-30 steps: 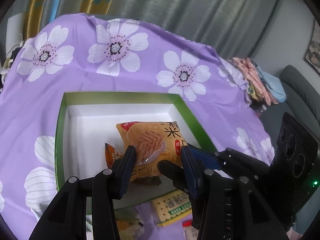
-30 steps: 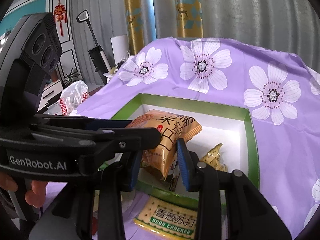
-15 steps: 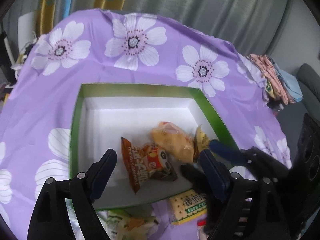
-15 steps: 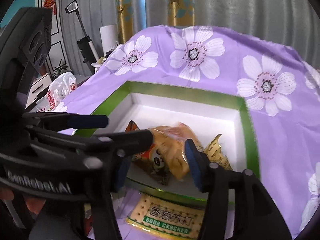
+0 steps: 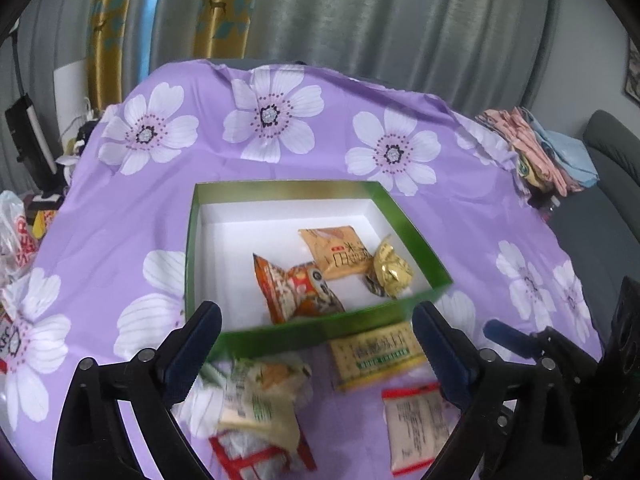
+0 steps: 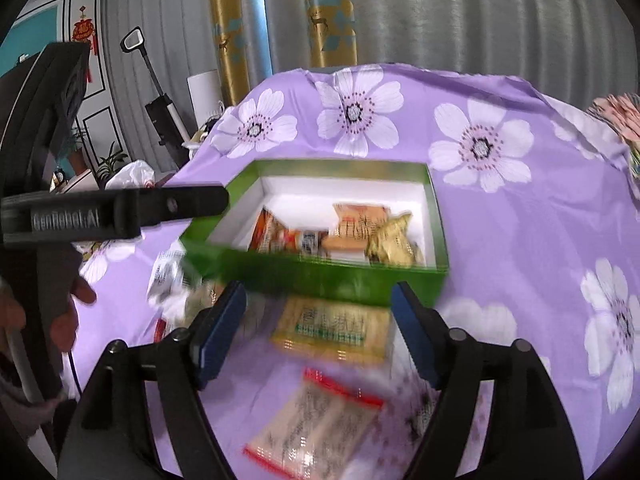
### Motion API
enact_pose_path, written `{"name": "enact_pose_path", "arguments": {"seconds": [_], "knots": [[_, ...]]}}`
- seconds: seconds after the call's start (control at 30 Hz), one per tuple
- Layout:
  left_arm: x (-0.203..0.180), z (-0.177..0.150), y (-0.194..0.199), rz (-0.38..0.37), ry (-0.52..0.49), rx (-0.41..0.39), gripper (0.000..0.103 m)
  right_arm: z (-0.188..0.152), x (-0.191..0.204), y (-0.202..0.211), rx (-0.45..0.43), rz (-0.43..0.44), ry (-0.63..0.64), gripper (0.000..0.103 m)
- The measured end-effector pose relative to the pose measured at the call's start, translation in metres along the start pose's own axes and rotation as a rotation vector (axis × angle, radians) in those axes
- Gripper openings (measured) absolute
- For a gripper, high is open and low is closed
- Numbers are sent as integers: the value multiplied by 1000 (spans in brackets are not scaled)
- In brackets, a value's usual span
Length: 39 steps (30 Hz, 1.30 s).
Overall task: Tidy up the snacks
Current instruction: 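Open the right gripper and withdraw from the box, then grasp the white red-edged cracker packet with the right gripper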
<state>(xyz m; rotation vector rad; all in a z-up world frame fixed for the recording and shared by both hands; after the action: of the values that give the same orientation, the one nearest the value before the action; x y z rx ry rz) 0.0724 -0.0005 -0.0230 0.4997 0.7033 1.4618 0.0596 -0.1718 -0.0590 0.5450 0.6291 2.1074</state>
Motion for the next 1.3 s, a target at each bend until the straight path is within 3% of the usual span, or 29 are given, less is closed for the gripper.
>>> {"name": "enact_pose_path", "arguments": {"seconds": [0.3, 0.73, 1.07, 1.3], "knots": [[-19, -29, 26, -14, -35, 34, 96, -29, 4, 33, 14, -11, -42, 78], [-46, -58, 45, 42, -104, 35, 96, -56, 12, 51, 34, 2, -41, 78], [-63, -72, 41, 60, -162, 52, 96, -72, 8, 47, 60, 10, -67, 78], [-67, -88, 18, 34, -164, 134, 96, -85, 2, 37, 97, 26, -84, 78]]}}
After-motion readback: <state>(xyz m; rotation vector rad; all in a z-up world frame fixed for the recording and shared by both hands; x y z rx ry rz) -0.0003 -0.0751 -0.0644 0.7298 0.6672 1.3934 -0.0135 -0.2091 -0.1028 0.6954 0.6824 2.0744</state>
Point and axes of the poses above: each gripper's, at about its wrist camera, not at the fingertips, and y roughly against the way its jaws point, x to its left, z to its top, the point moved 2 cm from there along -y, roughly the way its jaws point, and after that the axes turned 7 degrees about z, right-handed, at the moved point
